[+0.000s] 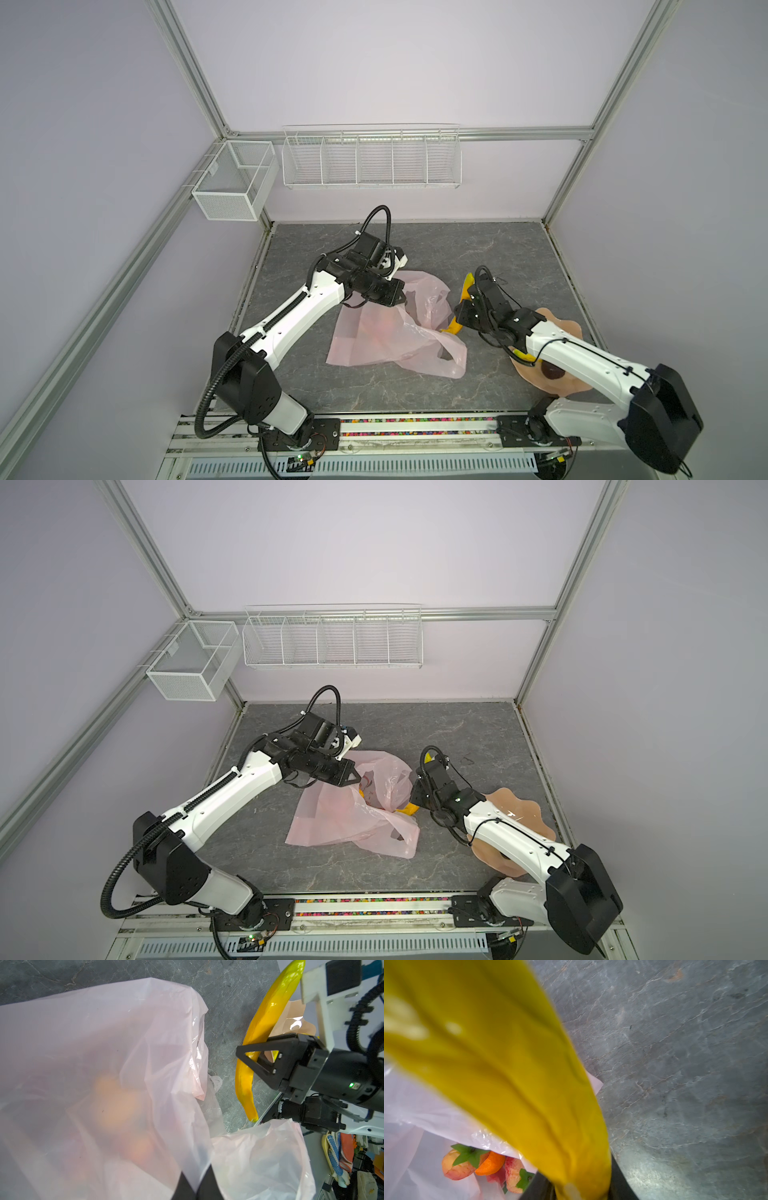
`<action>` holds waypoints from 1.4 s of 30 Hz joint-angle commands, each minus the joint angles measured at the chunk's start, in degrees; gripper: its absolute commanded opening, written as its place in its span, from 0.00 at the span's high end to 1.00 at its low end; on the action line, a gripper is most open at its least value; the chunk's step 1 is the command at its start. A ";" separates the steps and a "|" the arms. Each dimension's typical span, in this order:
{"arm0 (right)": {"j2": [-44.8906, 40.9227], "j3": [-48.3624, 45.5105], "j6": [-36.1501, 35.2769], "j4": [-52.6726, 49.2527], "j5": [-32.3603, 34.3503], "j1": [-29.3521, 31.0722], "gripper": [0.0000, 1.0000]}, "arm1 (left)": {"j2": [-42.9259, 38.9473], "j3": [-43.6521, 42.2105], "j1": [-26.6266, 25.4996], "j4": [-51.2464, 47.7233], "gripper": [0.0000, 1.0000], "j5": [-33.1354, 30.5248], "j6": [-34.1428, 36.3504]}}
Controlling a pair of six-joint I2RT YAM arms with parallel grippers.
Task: Place the fruits into the plastic bag
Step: 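Lift the yellow banana with the right gripper and carry it toward the bag, then lower the yellow banana into the bag opening held by the left gripper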
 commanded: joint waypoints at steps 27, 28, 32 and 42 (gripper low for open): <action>24.79 13.38 18.60 16.94 -10.56 13.63 0.82 | 0.72 4.94 -0.32 3.61 1.00 -0.33 -6.26; 25.81 14.34 18.85 16.88 -11.26 13.65 0.81 | 0.68 4.99 -0.29 3.80 1.00 -0.33 -6.44; 30.14 17.01 20.65 18.81 -13.87 13.51 0.77 | 0.35 4.80 -0.29 4.67 1.00 -0.49 -7.20; 36.31 21.25 26.00 23.65 -19.05 12.69 0.59 | 0.19 5.61 -0.21 4.51 1.00 -1.23 -7.18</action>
